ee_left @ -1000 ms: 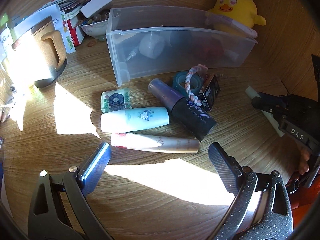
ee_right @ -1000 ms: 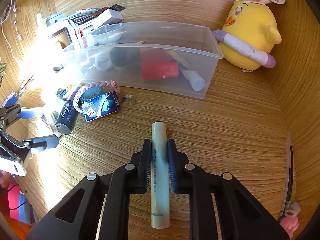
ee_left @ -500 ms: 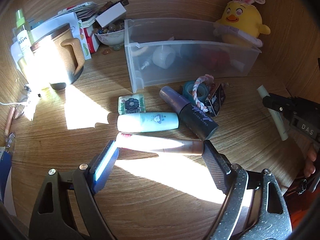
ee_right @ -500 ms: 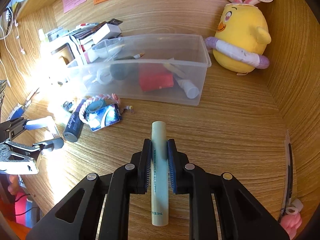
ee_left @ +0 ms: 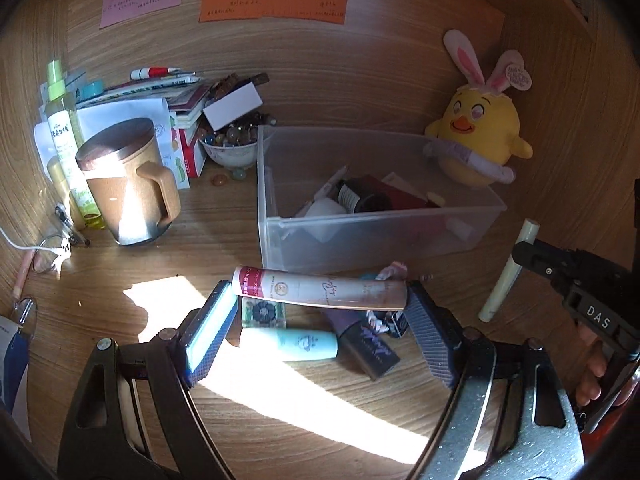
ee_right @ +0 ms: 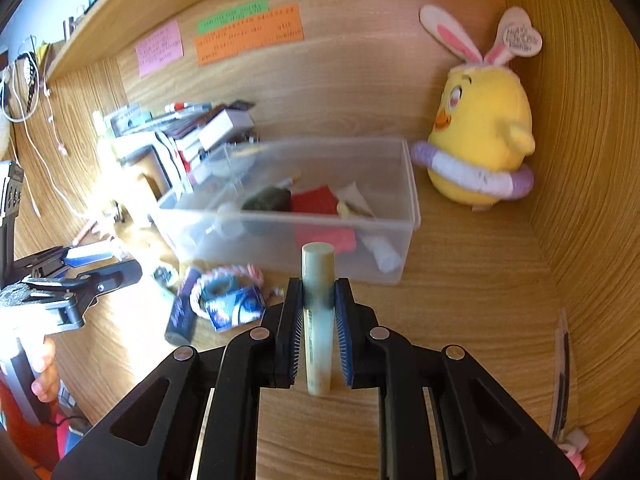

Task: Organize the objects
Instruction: 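Carry the tube and green stick over the clear box and open both tools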

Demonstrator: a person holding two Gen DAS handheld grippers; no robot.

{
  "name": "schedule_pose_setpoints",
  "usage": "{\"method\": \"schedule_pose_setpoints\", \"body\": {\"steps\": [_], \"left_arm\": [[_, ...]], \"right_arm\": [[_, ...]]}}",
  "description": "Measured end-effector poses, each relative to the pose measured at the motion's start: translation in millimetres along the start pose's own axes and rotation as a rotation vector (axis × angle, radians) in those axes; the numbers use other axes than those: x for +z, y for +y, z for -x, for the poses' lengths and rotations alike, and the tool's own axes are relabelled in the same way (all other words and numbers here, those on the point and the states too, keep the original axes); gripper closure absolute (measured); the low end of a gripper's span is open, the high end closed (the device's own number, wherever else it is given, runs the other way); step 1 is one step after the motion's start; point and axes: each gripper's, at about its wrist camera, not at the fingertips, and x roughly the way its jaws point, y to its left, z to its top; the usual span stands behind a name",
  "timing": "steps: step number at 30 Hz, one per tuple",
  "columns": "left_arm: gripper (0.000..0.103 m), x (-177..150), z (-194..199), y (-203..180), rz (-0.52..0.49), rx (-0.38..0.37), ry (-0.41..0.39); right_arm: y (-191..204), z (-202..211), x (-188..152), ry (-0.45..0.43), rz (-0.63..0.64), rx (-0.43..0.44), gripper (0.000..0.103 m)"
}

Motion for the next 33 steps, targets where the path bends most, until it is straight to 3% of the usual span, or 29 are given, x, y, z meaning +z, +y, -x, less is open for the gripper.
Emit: {"method": "schedule_pose_setpoints", "body": {"steps": [9, 24, 33], "left_arm": [[0.019, 34, -2, -11, -0.017, -0.015, -0.067], [0.019, 74, -17, -15, -0.027, -0.009, -0.098], [0.019, 85, -42, -13, -0.04, -0.02, -0.054]], "right_arm": [[-5, 12, 29, -0.089, 0.005, -0.02, 0.089], [-6, 12, 80, -0.191, 0.05, -0.048, 0.089], [-8, -13, 95, -0.168, 0.095, -0.127, 0.089]]}}
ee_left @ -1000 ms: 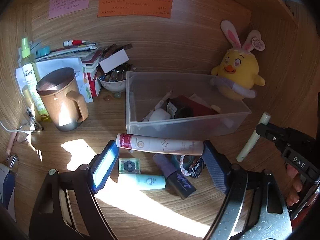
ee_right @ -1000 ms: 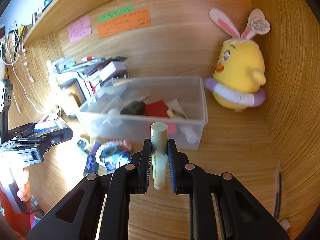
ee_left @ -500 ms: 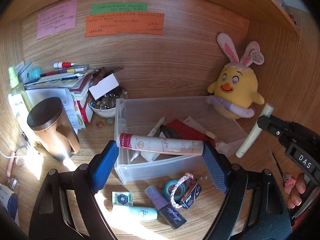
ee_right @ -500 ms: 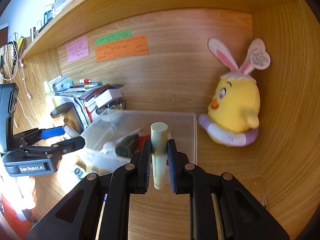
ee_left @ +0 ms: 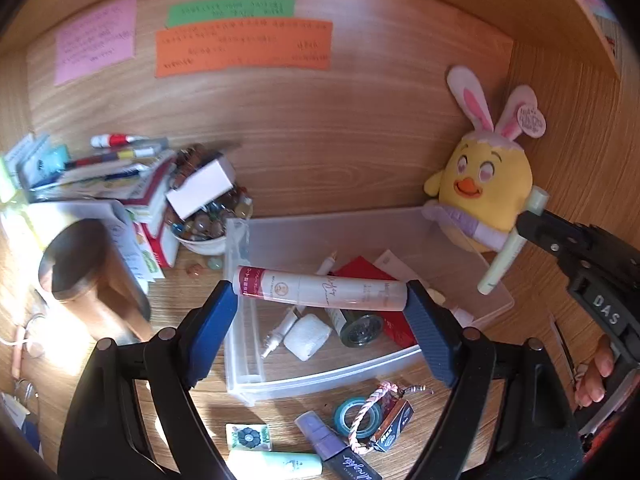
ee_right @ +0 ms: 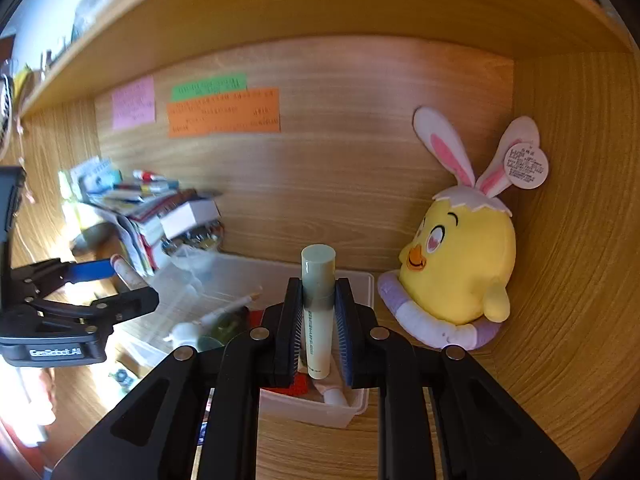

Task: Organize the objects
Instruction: 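Carry the tube and green stick over the clear box and open both tools, then move both open tools back toward the remaining items on the desk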

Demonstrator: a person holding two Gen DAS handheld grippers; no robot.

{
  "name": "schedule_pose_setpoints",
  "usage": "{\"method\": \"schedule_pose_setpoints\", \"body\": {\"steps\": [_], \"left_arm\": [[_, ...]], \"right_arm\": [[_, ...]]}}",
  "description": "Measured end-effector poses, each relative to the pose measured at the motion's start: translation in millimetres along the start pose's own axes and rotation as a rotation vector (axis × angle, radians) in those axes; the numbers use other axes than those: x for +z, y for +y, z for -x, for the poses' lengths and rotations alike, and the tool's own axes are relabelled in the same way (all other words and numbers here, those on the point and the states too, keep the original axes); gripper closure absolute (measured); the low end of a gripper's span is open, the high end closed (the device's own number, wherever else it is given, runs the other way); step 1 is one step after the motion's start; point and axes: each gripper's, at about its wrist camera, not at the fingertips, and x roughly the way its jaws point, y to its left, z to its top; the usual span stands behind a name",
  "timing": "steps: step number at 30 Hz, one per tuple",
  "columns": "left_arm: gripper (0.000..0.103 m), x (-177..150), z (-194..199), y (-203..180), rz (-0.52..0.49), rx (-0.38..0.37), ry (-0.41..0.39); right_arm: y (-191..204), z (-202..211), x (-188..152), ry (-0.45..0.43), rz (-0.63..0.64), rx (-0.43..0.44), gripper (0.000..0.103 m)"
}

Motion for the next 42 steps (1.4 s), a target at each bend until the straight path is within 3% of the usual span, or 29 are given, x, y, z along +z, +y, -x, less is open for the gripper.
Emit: {"method": "schedule_pose_setpoints", "body": {"steps": [12, 21, 24, 28, 33, 42], "left_arm": [[0.019, -14, -34, -2, -0.01, -0.026, 0.106], [0.018, -18, -43, -1, -0.012, -0.033, 0.14], [0.011, -18, -42, -1, -0.015, -0.033, 0.14], [0.01, -17, -39, 4, 0.002, -0.05, 0.14], [0.009, -16, -30, 12, 0.038, -0.082, 0.132], [0.004, -14, 4, 14, 0.008, -0.047, 0.05]], "right_arm": [[12, -45, -22, 0.116, 0.087, -0.049, 0.089], [36, -64, -29, 0.16, 0.159, -0.017, 0.089], [43, -67, -30, 0.17, 0.168, 0.002, 0.089], [45, -72, -31, 0.202, 0.138, 0.065, 0.087], [43, -75, -32, 0.221, 0.114, 0.088, 0.06], [37, -56, -26, 0.195, 0.08, 0.105, 0.044]]}}
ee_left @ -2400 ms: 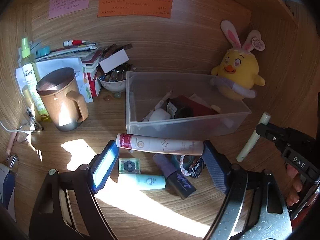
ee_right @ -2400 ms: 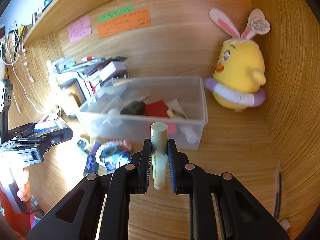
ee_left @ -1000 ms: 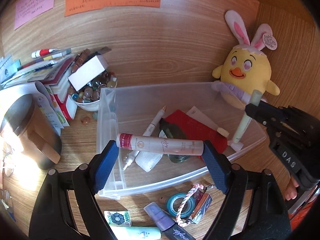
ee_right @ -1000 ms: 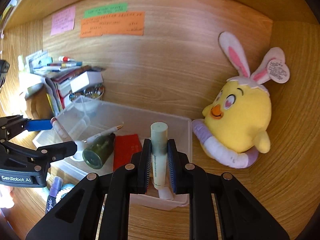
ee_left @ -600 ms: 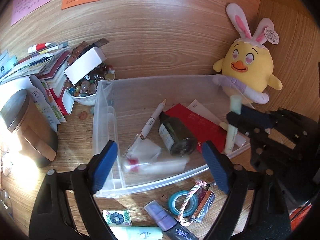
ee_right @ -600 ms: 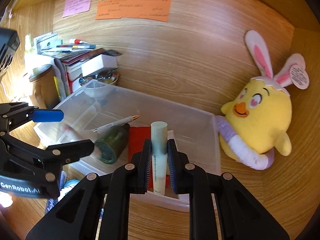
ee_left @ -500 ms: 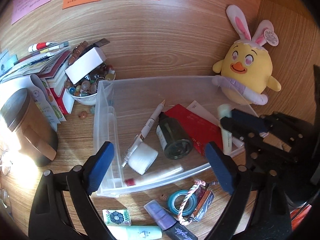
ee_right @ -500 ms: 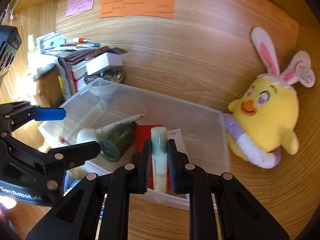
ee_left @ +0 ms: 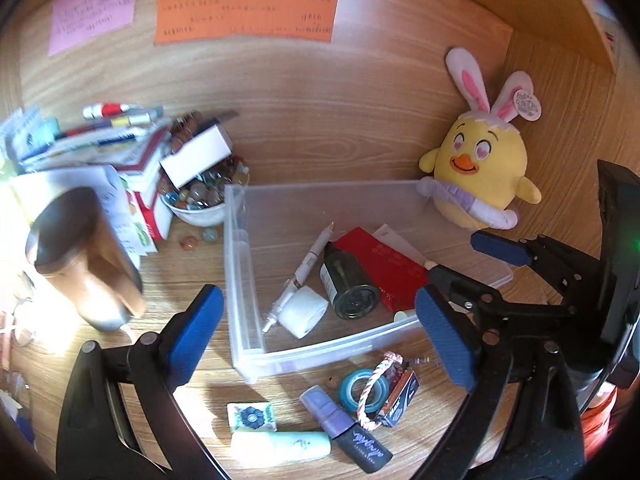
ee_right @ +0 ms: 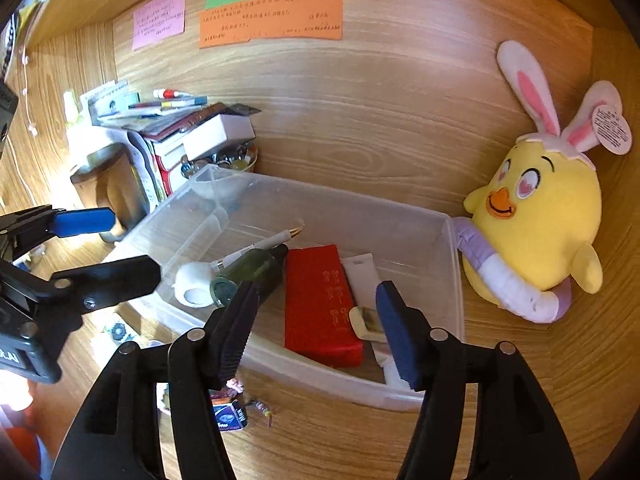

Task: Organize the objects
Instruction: 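Move both open tools back toward the remaining items on the desk, then grasp the blue Max card pack with right tool while left tool grasps the mint-blue bottle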

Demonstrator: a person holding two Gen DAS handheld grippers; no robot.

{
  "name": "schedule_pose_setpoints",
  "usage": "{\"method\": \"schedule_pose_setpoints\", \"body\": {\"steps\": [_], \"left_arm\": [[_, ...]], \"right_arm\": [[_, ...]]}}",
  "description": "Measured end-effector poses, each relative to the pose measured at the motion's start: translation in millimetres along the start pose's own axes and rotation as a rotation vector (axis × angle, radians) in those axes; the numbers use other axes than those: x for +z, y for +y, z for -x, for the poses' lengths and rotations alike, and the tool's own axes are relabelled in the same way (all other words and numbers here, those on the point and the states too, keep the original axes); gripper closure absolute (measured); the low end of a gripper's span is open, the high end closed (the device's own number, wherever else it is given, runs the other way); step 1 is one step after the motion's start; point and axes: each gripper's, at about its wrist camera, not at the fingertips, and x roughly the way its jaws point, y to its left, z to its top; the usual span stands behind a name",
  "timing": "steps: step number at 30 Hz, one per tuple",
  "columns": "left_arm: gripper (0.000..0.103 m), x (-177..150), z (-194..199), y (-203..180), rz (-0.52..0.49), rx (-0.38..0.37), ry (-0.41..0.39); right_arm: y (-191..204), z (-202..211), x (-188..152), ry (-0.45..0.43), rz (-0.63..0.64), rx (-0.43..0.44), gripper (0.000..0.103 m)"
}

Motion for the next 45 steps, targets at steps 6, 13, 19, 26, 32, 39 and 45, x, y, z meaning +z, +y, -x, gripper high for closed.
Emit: {"method": "schedule_pose_setpoints", "body": {"steps": [6, 13, 19, 26, 32, 39, 45], "left_arm": [[0.002, -9, 17, 6, -0.012, 0.019, -0.005], [0.002, -32, 20, 19, 0.003, 0.039, 0.058], [0.002, -62, 15, 29, -0.003, 0.094, 0.126], [0.002, -96, 0, 35, 0.011, 0.098, 0.228], [0.002, -115, -11, 33, 0.021, 0.076, 0.295], [0.002, -117, -15, 25, -0.013, 0.091, 0.303], [0.002, -113, -21, 27, -0.019, 0.095, 0.296]], "right_arm": [[-5, 22, -7, -0.027, -0.029, 0.021, 0.035], [3, 37, -24, -0.023, -0.028, 0.069, 0.031], [14, 32, -50, 0.032, -0.006, 0.088, 0.027], [21, 16, -76, 0.122, -0.018, 0.121, 0.027], [29, 5, -90, 0.174, -0.026, 0.178, 0.027], [39, -6, -92, 0.206, -0.011, 0.191, 0.027], [45, -13, -90, 0.219, 0.009, 0.197, 0.028]]}}
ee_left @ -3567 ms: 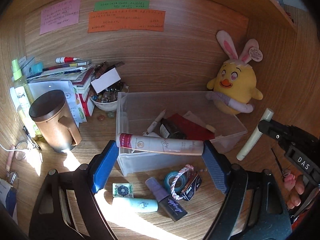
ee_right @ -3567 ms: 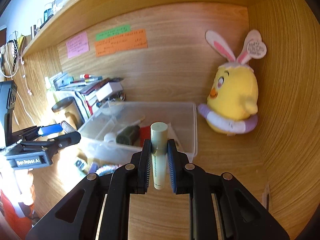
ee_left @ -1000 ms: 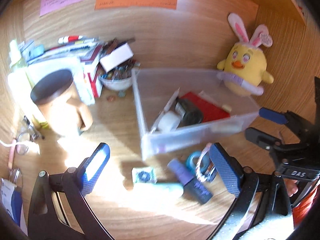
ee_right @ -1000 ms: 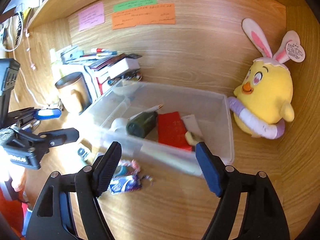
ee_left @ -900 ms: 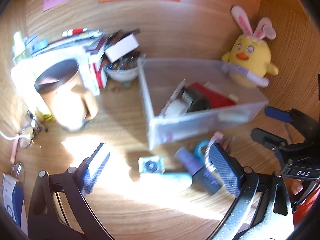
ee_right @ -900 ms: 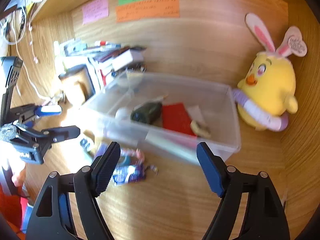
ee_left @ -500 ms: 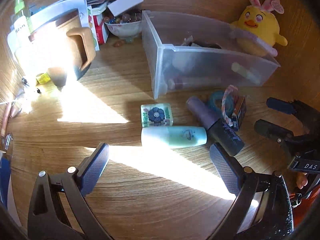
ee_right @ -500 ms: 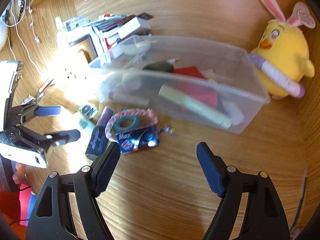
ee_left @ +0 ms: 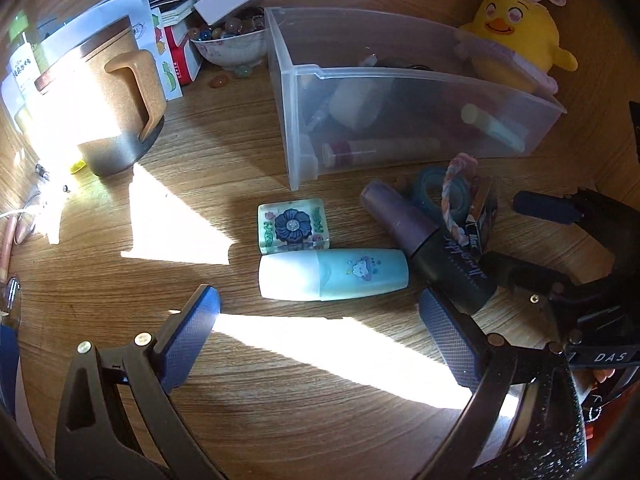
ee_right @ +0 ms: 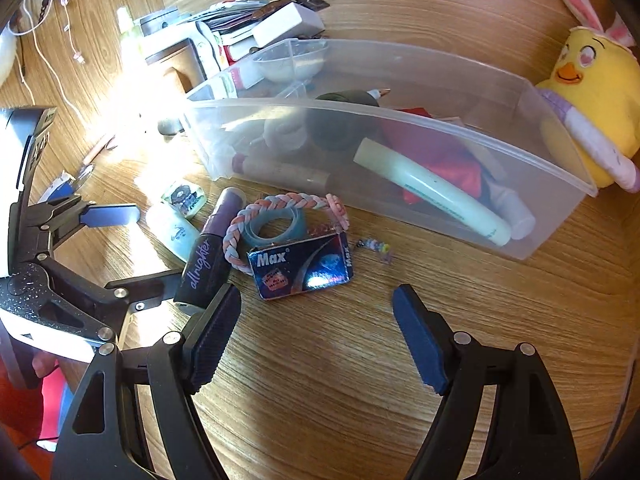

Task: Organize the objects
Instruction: 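Grasp the blue Max card pack with right tool while left tool grasps the mint-blue bottle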

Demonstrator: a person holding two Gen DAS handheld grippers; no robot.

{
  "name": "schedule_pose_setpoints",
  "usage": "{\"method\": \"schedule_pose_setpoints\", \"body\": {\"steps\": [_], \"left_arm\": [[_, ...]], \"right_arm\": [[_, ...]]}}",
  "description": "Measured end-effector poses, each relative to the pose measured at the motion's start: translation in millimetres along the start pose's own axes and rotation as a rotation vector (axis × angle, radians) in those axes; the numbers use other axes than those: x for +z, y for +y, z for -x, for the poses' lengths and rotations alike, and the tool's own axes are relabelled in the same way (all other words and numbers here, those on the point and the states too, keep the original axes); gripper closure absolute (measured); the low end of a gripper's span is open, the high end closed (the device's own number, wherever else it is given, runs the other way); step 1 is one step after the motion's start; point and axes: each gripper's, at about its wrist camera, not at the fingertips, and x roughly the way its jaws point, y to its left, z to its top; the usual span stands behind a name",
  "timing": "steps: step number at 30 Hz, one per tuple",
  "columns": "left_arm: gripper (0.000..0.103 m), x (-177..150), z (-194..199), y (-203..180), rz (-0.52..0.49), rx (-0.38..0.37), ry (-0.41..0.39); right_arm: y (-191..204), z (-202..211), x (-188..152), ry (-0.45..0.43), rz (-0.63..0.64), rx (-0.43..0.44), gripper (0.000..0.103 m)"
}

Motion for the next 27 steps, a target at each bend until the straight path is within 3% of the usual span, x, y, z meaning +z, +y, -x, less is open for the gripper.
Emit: {"method": "schedule_pose_setpoints", "body": {"steps": [6, 14, 27], "left_arm": [[0.004, 0, 1, 3, 0.006, -0.004, -0.017], [0.028, -3, 5, -1, -0.02, 0.033, -0.047], [0.03, -8, 25, 7, 0.038, 0.011, -0.09]], "right_arm": [[1, -4, 6, -0.005, 0.003, 0.004, 0.034], [5, -4, 7, -0.02, 0.034, -0.012, 0.058], [-9, 21, 0, -0.069, -0.041, -0.037, 0.058]]}}
